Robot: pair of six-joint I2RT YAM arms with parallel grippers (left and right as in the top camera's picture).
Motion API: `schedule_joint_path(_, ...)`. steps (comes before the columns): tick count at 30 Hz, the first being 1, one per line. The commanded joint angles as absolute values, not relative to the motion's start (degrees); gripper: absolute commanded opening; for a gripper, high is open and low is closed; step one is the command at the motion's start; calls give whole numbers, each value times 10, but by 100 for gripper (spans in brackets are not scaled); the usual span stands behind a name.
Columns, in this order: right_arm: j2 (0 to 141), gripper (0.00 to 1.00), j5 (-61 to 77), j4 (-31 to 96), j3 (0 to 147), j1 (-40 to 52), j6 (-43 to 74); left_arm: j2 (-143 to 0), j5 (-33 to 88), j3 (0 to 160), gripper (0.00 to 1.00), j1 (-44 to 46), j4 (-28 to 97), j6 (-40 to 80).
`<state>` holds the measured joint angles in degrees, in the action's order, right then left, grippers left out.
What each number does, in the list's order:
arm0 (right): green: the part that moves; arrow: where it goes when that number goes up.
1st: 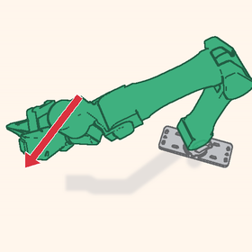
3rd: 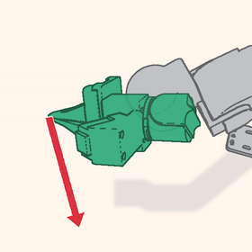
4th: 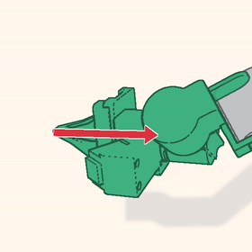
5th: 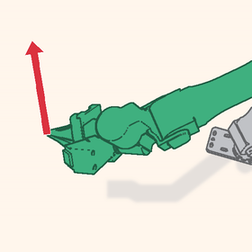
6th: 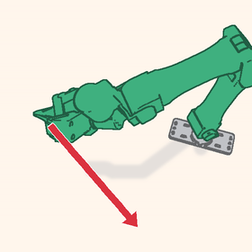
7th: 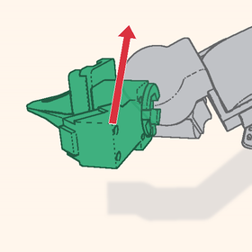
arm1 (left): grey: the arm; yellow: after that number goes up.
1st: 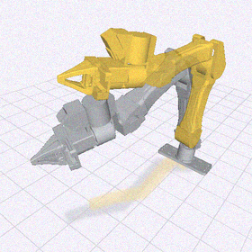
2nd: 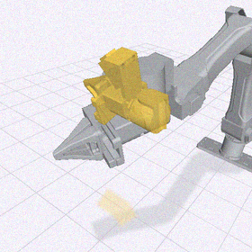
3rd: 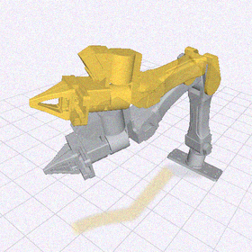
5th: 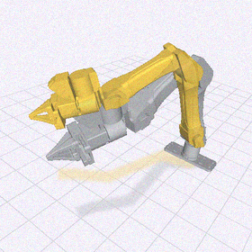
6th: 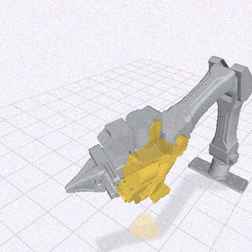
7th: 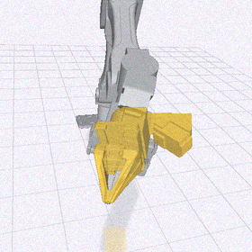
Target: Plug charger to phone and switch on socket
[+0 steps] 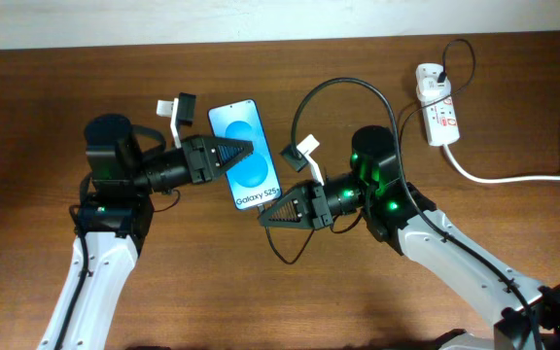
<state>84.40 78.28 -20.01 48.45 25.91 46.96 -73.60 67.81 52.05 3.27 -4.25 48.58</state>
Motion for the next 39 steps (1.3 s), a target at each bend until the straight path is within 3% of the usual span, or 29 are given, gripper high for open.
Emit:
schedule_joint_path(1, 840, 4, 667, -262, 512, 247, 501, -731, 771, 506, 0, 53, -24, 452)
schedule_joint_path(19, 840, 4, 667, -286, 518, 224, 531, -731, 765, 506, 0, 100, 3, 431)
schedule_joint_path(27, 840, 4, 665, -301, 518, 224, 535, -731, 761, 506, 0, 101, 114, 363)
schedule_joint_path(39, 840, 4, 644, -311, 519, 224, 546, -731, 752, 506, 0, 124, 116, 362)
